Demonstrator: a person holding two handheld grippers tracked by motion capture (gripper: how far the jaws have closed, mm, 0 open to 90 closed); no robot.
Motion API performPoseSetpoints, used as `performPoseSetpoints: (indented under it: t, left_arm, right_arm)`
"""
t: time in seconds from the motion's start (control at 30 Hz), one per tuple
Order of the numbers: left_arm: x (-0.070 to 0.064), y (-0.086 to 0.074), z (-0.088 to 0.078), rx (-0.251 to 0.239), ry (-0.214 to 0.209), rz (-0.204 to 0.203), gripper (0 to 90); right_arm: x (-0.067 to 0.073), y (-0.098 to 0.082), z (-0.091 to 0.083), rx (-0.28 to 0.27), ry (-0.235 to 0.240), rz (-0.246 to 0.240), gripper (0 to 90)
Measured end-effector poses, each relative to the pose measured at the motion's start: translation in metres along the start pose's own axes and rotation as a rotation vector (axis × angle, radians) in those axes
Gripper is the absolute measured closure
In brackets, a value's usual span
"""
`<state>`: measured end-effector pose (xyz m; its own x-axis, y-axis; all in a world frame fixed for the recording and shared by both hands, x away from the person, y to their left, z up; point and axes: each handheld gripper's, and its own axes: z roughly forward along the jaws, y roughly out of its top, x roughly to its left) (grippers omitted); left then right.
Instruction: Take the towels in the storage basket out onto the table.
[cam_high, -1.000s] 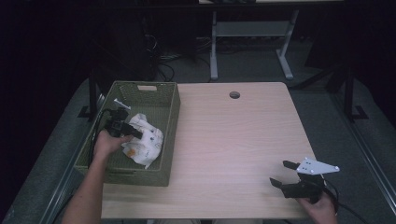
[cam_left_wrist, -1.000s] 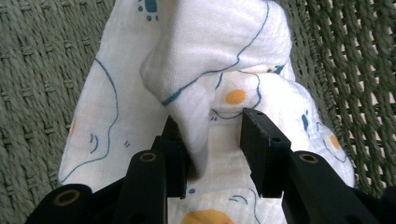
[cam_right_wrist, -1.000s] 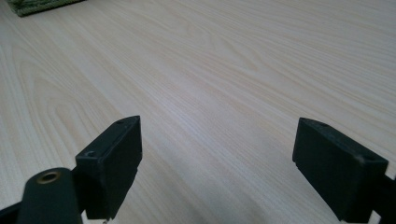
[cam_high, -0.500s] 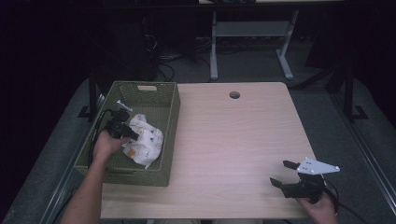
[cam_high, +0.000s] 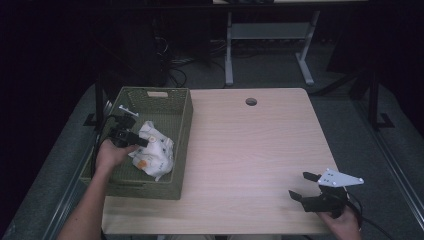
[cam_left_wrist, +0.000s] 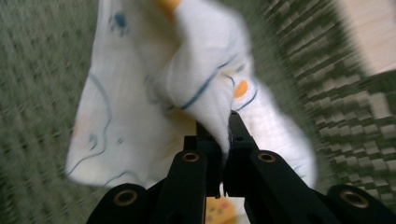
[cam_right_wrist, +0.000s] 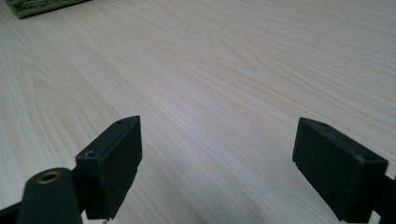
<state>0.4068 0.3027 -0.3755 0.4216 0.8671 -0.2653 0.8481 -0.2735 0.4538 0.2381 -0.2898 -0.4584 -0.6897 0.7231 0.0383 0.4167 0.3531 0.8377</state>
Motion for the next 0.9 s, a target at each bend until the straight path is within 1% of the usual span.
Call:
performPoseSetpoints:
  t: [0.03,0.07,0.1,0.13,0.17,0.23,0.33,0.4,0.5,0.57,0.6,0.63,0.7,0.73,0.77,0.83,0.87,0.9]
  left_arm:
    - [0.000,0.000,0.000,0.000,0.000,0.000,87.4]
    - [0.000,-0.001,-0.003,-0.016,-0.021,-0.004,87.4]
    - [-0.001,-0.002,-0.006,-0.043,-0.042,-0.016,87.4]
    - [-0.001,-0.002,-0.006,-0.043,-0.042,-0.016,87.4]
    - [0.000,-0.005,-0.011,-0.084,-0.082,-0.031,87.4]
    - [0.000,-0.008,-0.017,-0.126,-0.129,-0.050,87.4]
    - [-0.001,-0.014,-0.024,-0.190,-0.175,-0.074,87.4]
    - [0.000,-0.017,-0.028,-0.215,-0.187,-0.079,87.4]
    - [0.003,-0.025,-0.035,-0.271,-0.227,-0.111,87.4]
    - [0.004,-0.028,-0.038,-0.296,-0.242,-0.117,87.4]
    - [0.004,-0.028,-0.038,-0.296,-0.242,-0.117,87.3]
    - [0.004,-0.031,-0.041,-0.321,-0.259,-0.122,87.3]
    - [0.004,-0.032,-0.042,-0.329,-0.262,-0.120,87.4]
    - [0.004,-0.032,-0.044,-0.336,-0.257,-0.114,87.4]
    - [0.004,-0.033,-0.046,-0.344,-0.271,-0.111,87.3]
    - [0.003,-0.033,-0.048,-0.353,-0.264,-0.103,87.4]
    - [0.003,-0.033,-0.048,-0.353,-0.264,-0.103,87.4]
    - [0.003,-0.033,-0.049,-0.349,-0.264,-0.094,87.4]
  right_arm:
    - [0.000,0.000,0.000,0.000,0.000,0.000,15.3]
    - [0.000,0.000,0.000,-0.001,0.001,-0.001,15.2]
    - [0.000,0.000,0.000,-0.002,0.000,-0.001,15.3]
    - [0.000,0.000,0.000,-0.002,0.000,-0.001,15.3]
    - [0.000,0.000,-0.001,-0.002,-0.001,0.001,15.2]
    - [0.000,0.000,-0.001,-0.003,-0.001,0.001,15.2]
    - [0.000,0.000,0.000,-0.001,-0.001,-0.002,15.3]
    - [0.000,0.000,0.000,-0.001,-0.002,-0.001,15.2]
    - [0.000,0.000,0.000,-0.001,-0.003,0.000,15.2]
    - [0.000,0.000,0.000,-0.002,-0.004,0.002,15.2]
    - [0.000,0.000,0.000,-0.002,-0.004,0.002,15.2]
    - [0.000,0.000,0.000,-0.001,-0.004,0.001,15.2]
    - [0.000,0.000,0.000,-0.001,-0.005,0.001,15.3]
    - [0.001,0.000,0.000,-0.003,-0.005,0.001,15.2]
    - [0.001,0.000,0.000,-0.001,-0.005,0.000,15.3]
    - [0.001,0.000,0.000,-0.004,-0.006,0.001,15.3]
    - [0.001,0.000,0.000,-0.004,-0.006,0.001,15.3]
    - [0.001,0.000,0.000,-0.002,-0.005,0.001,15.3]
